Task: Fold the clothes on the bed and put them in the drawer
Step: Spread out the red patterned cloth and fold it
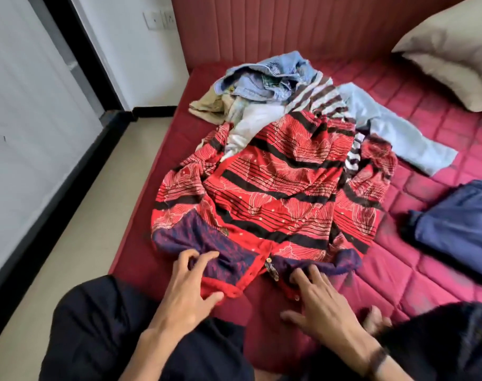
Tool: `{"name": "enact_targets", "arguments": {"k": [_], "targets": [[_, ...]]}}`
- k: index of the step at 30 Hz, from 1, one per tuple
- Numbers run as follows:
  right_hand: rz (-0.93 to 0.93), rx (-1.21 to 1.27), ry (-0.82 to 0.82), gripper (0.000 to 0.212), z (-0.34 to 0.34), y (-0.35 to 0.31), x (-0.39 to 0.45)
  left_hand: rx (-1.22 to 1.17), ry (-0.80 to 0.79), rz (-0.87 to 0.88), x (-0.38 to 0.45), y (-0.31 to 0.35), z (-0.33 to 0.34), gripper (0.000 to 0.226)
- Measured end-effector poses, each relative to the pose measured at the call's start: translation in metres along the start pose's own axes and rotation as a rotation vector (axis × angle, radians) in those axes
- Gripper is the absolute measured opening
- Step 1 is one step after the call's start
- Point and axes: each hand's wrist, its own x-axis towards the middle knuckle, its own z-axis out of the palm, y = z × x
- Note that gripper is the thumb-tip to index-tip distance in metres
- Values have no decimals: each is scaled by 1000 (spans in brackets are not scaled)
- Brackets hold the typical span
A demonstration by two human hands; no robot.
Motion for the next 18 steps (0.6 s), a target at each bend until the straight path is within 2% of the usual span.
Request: {"name": "enact_targets", "arguments": {"k": [2, 3, 4, 5, 7, 10, 11, 12, 15, 18], "targets": [[-15, -6, 177, 75, 3, 7, 10, -39, -134, 4, 6, -5, -7, 106], [-17, -1, 261, 75, 2, 10, 15, -31, -201, 7, 6, -7, -8, 110], [-10, 31, 339, 71, 0, 12, 20, -12, -203, 22, 6, -8, -6, 107], [9, 85, 407, 60, -4, 11, 25, 11, -146, 33, 8, -10, -3, 96], [80, 292, 566, 38, -14, 2, 30, 8, 76, 61, 12, -9, -3, 68], [199, 681, 800, 35, -42, -15, 28, 17, 403, 6, 15, 4, -24, 8], [221, 769, 843, 33, -53, -21, 22, 23, 472, -36, 15, 10, -36, 22], [242, 823, 861, 30, -63, -21, 18, 25, 500, -31, 16, 13, -48, 32], [244, 870, 828, 28, -107, -27, 3, -134, 576, 10, 23, 40, -84, 35], [228, 1033, 617, 40, -153, -28, 2, -588, 525, -247, 47, 76, -121, 31]]}}
